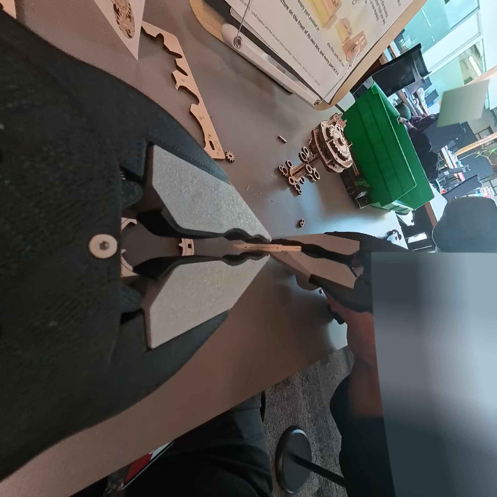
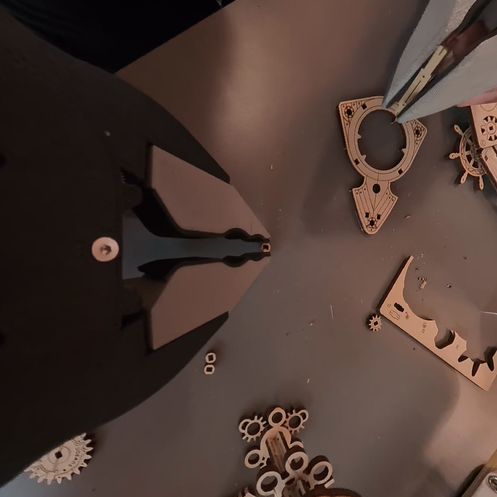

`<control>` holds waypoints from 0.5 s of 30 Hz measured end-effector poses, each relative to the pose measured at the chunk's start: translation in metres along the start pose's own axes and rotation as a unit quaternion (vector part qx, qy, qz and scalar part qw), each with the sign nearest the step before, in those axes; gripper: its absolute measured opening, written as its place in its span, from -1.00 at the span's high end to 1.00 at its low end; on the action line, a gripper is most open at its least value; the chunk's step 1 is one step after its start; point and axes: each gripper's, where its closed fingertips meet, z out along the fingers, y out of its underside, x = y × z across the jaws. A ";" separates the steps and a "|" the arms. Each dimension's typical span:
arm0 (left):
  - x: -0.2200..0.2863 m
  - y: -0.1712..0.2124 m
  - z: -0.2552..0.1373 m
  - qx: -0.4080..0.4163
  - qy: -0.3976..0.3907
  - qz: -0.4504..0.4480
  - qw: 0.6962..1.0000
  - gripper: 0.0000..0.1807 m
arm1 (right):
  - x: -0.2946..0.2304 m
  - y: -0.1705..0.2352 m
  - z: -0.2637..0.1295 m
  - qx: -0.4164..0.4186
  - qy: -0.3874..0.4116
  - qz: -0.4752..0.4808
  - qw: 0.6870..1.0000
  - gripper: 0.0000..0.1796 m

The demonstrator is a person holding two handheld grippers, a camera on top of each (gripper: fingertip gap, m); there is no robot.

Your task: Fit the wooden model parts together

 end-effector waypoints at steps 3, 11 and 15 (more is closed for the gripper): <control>0.002 -0.001 0.000 0.002 0.007 -0.002 1.000 0.97 | -0.009 -0.006 0.000 0.013 -0.030 -0.023 0.999 0.97; 0.001 -0.006 -0.007 0.032 0.026 -0.017 0.999 0.97 | -0.056 -0.092 -0.053 0.222 -0.050 -0.254 0.940 0.97; -0.004 -0.011 -0.012 0.055 0.008 0.007 0.998 0.97 | -0.071 -0.108 -0.057 0.227 -0.067 -0.286 0.929 0.97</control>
